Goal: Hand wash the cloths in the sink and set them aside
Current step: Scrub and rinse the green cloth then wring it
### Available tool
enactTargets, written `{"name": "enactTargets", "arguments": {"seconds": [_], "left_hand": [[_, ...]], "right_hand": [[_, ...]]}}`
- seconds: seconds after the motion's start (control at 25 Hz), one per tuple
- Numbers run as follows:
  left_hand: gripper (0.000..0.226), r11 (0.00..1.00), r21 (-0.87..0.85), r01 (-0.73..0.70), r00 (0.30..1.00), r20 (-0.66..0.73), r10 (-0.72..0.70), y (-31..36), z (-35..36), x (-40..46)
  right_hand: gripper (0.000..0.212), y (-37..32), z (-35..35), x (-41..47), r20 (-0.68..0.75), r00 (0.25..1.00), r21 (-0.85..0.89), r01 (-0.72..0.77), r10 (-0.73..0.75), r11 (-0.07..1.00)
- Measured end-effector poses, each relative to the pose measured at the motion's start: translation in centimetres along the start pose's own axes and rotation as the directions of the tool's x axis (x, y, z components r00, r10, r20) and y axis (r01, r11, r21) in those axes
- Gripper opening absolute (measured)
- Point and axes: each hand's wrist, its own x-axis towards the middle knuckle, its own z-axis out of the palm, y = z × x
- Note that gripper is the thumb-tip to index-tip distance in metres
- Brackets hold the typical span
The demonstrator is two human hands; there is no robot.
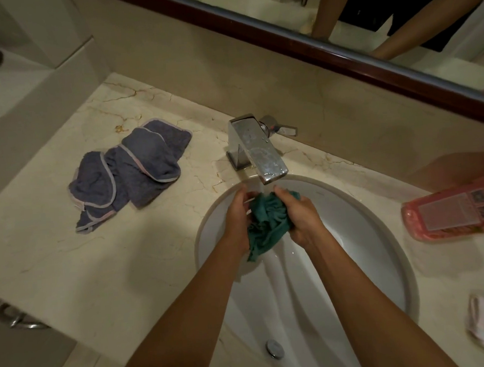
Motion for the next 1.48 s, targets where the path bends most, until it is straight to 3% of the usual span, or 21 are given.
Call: {"name": "enactTargets", "arguments": {"seconds": [0.12,0.24,0.4,0.52,0.72,0.8,0.88,0.96,1.12,1.24,1.36,1.48], "left_hand": [[0.050,0.999,0.045,0.015,0.994,0.112,-0.020,-1.0,0.0,-0.3],[0.053,0.996,-0.002,-0.085,0.977,0.196,0.084,-1.9,0.0,-0.5],[0.016,0.977,-0.139,-0.164,0.985,0.037,0.170,-1.3,0.2,-0.3],[0.021,0.972,-0.021,-0.233,0.971,-0.054,0.232,-0.8,1.3,-0.3],[0.022,0.972,-0.012,-0.233,0.970,-0.079,0.231,-0.8,1.8,-0.1],[0.026,0.975,-0.019,-0.221,0.973,-0.077,0.219,-1.2,2.1,0.0],[0.022,0.970,-0.004,-0.243,0.966,-0.098,0.241,-1.3,2.4,-0.1],[0.018,0.960,0.013,-0.280,0.954,-0.111,0.279,-1.2,2.3,0.0],[0.033,0.939,0.054,-0.341,0.929,-0.135,0.345,-0.9,1.7,0.0],[0.042,0.941,0.032,-0.337,0.924,-0.183,0.337,-0.9,1.8,-0.1],[0.051,0.955,-0.174,-0.240,0.970,-0.073,0.230,-0.5,2.0,-0.6],[0.062,0.927,-0.327,-0.181,0.981,0.001,0.192,-0.1,1.8,-1.3]], "right_hand": [[0.037,-0.3,-0.3,-0.1,0.008,0.999,0.221,-0.040,0.039,0.975],[0.039,-0.6,-0.6,0.1,0.000,0.999,0.266,-0.031,0.032,0.963],[0.022,-0.2,-1.4,-0.1,-0.018,1.000,0.334,0.000,0.006,0.943],[0.013,0.5,-1.6,-0.1,-0.044,0.999,0.337,0.040,-0.026,0.941],[0.018,0.8,-1.6,0.0,-0.150,0.989,0.340,0.056,-0.005,0.939],[0.010,1.2,-1.3,-0.2,-0.103,0.995,0.300,0.043,-0.012,0.953],[0.028,1.8,-0.8,-0.7,0.003,1.000,0.220,-0.016,0.015,0.975],[0.033,2.3,-0.3,-0.8,0.064,0.997,0.158,-0.053,0.044,0.986],[0.030,2.8,0.4,-0.7,-0.013,0.999,-0.073,0.041,-0.042,0.996],[0.031,3.5,1.5,-0.5,-0.047,0.997,-0.105,0.064,-0.069,0.992],[0.033,3.8,2.3,-0.2,-0.026,0.999,0.134,0.036,-0.033,0.990],[0.040,3.6,2.7,-0.2,0.044,0.999,0.434,0.003,-0.024,0.901]]}}
